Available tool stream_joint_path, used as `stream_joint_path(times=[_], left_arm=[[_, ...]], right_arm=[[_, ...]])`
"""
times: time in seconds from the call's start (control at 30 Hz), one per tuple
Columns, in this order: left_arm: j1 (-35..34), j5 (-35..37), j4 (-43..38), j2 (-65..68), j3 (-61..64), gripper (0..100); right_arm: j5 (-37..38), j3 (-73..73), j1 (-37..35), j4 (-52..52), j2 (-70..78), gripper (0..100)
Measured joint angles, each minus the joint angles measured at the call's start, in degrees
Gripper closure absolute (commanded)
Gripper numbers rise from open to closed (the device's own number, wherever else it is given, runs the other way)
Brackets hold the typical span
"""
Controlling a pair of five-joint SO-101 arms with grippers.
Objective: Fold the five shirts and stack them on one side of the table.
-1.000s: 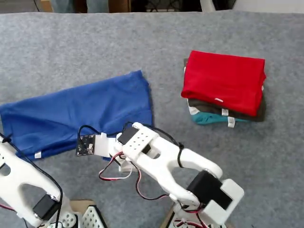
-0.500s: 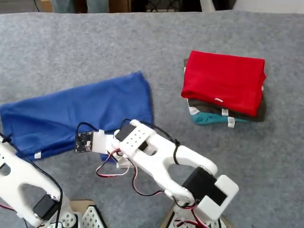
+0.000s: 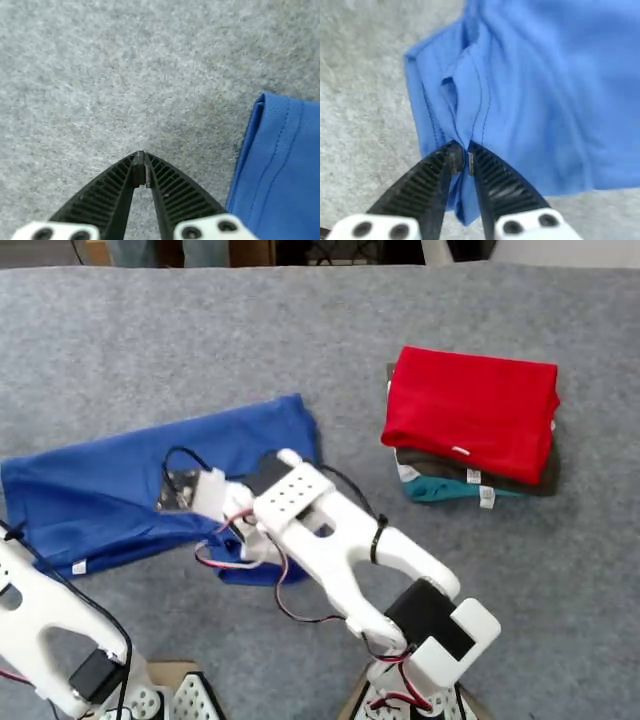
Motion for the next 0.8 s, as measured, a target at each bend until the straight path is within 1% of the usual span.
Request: stream_joint_path(times=[0.17, 0.27, 0.43, 0.6, 0.67, 0.8], left_arm=[[0.00, 0.00, 0.00, 0.00, 0.00, 97], [0.00, 0.00, 0.00, 0.00, 0.00, 97], [0.00, 0.00, 0.00, 0.00, 0.00, 97], [0.00, 0.00, 0.00, 0.00, 0.00, 97], [0.00, 0.00, 0.00, 0.00, 0.00, 97], [0.00, 0.00, 0.00, 0.00, 0.00, 97]], right_arm=[[1.05, -10.99, 0.70, 6.51, 3.60, 98.5], [2.11, -14.33, 1.05, 9.14, 8.18, 98.5], [2.81, -13.36, 0.70, 10.02, 10.29, 98.5], [2.90, -4.13, -2.90, 6.77, 8.44, 98.2], [2.90, 0.09, -3.87, 3.60, 6.51, 94.3], [2.90, 6.86, -4.48, -2.99, 4.75, 79.0]])
